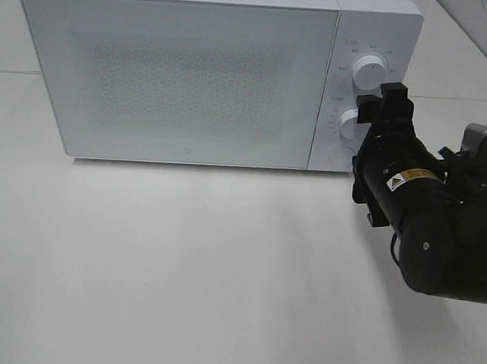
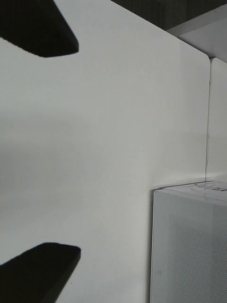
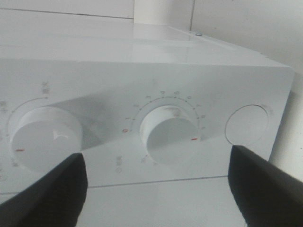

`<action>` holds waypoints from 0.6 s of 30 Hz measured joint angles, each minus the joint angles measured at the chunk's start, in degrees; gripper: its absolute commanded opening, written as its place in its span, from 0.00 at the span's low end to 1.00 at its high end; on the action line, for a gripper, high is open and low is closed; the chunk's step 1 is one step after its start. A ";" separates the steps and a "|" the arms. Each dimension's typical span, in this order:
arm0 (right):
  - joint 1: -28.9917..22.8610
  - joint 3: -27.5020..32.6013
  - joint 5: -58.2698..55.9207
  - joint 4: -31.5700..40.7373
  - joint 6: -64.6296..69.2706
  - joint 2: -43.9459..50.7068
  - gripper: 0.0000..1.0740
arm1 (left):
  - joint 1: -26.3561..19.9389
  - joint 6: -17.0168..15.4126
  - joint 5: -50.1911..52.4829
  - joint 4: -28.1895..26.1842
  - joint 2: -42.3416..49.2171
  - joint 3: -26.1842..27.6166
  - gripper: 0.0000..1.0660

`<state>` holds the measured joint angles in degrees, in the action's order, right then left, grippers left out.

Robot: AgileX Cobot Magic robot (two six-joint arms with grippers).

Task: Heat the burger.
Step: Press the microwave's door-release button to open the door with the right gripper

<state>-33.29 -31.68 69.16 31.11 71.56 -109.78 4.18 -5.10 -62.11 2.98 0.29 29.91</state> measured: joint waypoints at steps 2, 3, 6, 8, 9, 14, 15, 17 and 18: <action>0.00 0.57 0.00 -0.52 -0.52 0.86 0.68 | 0.00 0.00 0.00 0.00 0.00 0.00 0.94; 0.00 1.78 0.00 -1.49 -3.09 3.21 0.68 | 0.00 0.00 0.00 0.00 0.00 0.00 0.94; 0.00 2.86 0.00 -2.41 -6.93 5.96 0.68 | 0.00 0.00 0.00 0.00 0.00 0.00 0.94; 0.00 3.84 -1.38 -3.09 -13.81 9.63 0.68 | 0.00 0.00 0.00 0.00 0.00 0.00 0.94; 0.00 3.84 -1.38 -3.09 -13.81 9.63 0.68 | 0.00 0.00 0.00 0.00 0.00 0.00 0.94; 0.00 4.53 -8.77 -3.44 -28.93 16.33 0.68 | 0.00 0.00 0.00 0.00 0.00 0.00 0.94; 0.00 4.53 -12.61 -3.67 -36.15 19.42 0.68 | 0.00 0.00 0.00 0.00 0.00 0.00 0.94; 0.00 4.53 -14.15 -3.67 -39.02 20.51 0.68 | 0.00 0.00 0.00 0.00 0.00 0.00 0.94; 0.00 4.58 -17.88 -3.67 -45.38 22.75 0.68 | 0.00 0.00 0.00 0.00 0.00 0.00 0.94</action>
<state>-33.29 -27.10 51.28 27.44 26.18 -87.03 4.18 -5.10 -62.11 2.98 0.29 29.91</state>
